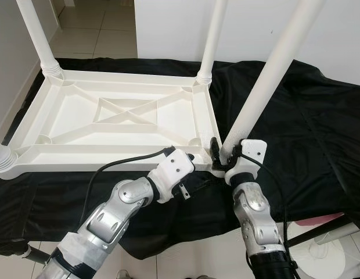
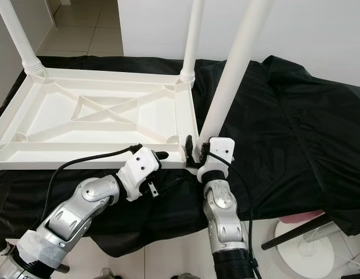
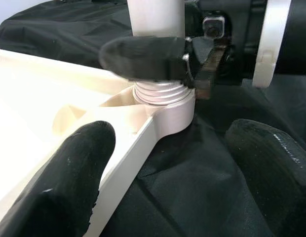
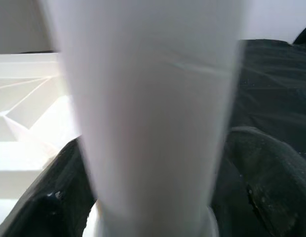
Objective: Building children table
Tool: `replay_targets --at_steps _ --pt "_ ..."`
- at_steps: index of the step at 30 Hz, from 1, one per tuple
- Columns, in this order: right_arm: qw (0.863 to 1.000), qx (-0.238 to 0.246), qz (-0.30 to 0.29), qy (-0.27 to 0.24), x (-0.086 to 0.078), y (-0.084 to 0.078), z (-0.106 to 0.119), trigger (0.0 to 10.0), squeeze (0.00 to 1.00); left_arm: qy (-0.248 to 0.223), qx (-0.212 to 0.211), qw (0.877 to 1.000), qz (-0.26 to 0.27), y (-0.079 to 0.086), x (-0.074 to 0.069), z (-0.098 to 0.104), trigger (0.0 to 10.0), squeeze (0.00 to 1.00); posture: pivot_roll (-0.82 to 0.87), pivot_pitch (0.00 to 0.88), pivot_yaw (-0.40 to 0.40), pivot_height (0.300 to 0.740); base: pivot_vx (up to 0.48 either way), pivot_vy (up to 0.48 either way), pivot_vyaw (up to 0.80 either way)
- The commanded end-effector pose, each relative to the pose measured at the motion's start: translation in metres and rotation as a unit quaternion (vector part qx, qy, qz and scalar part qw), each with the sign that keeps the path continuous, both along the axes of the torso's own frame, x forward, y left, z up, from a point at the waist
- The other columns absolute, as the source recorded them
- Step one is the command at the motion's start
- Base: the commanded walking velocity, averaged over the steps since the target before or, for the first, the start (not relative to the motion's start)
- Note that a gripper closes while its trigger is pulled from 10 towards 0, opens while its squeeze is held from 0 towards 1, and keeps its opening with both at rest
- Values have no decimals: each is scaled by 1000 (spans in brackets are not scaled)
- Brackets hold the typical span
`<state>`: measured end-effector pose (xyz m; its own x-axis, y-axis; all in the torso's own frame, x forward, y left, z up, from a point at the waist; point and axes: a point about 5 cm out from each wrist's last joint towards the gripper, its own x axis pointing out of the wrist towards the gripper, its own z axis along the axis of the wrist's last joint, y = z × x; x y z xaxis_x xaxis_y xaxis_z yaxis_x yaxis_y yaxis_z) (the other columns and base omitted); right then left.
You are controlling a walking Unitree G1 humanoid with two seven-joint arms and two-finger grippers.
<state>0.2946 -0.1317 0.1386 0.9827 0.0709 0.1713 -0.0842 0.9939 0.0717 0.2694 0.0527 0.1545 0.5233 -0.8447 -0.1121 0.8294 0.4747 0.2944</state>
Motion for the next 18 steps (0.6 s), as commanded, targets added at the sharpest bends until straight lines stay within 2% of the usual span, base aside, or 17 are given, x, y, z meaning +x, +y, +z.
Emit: replay_targets --at_steps 1,3,4,7,8,10,11,18 --pt "1000 1 17 -4 -2 -5 -1 10000 533 11 10 1000 -26 -1 -4 -3 10000 0 -7 82 -81 740 0 0 0" --pt "1000 1 17 -4 -2 -5 -1 10000 533 11 10 1000 -26 -1 -4 -3 10000 0 -7 82 -81 740 0 0 0" --pt "999 -10 49 -5 -1 -11 -3 10000 0 10 7 1000 -27 -1 -5 -2 10000 0 -8 75 -81 740 0 0 0" --pt "997 -17 75 -6 1 -14 -3 10000 0 9 6 1000 -28 -1 -5 -2 10000 0 -9 73 -79 740 0 0 0" --pt "992 -33 119 -8 6 -17 -2 10000 0 9 6 999 -31 -2 -5 -1 10000 0 -10 70 -77 740 0 0 0" --pt "992 -33 119 -8 6 -17 -2 10000 0 9 6 999 -31 -2 -5 -1 10000 0 -10 70 -77 740 0 0 0" --pt "988 -43 148 -10 10 -19 0 10000 0 9 6 999 -33 -3 -6 -1 10000 0 -8 66 -77 740 0 0 0" --pt "977 -68 203 -5 21 -17 2 10000 0 7 8 999 -36 -4 -6 -1 10000 0 2 50 -80 740 0 0 0"
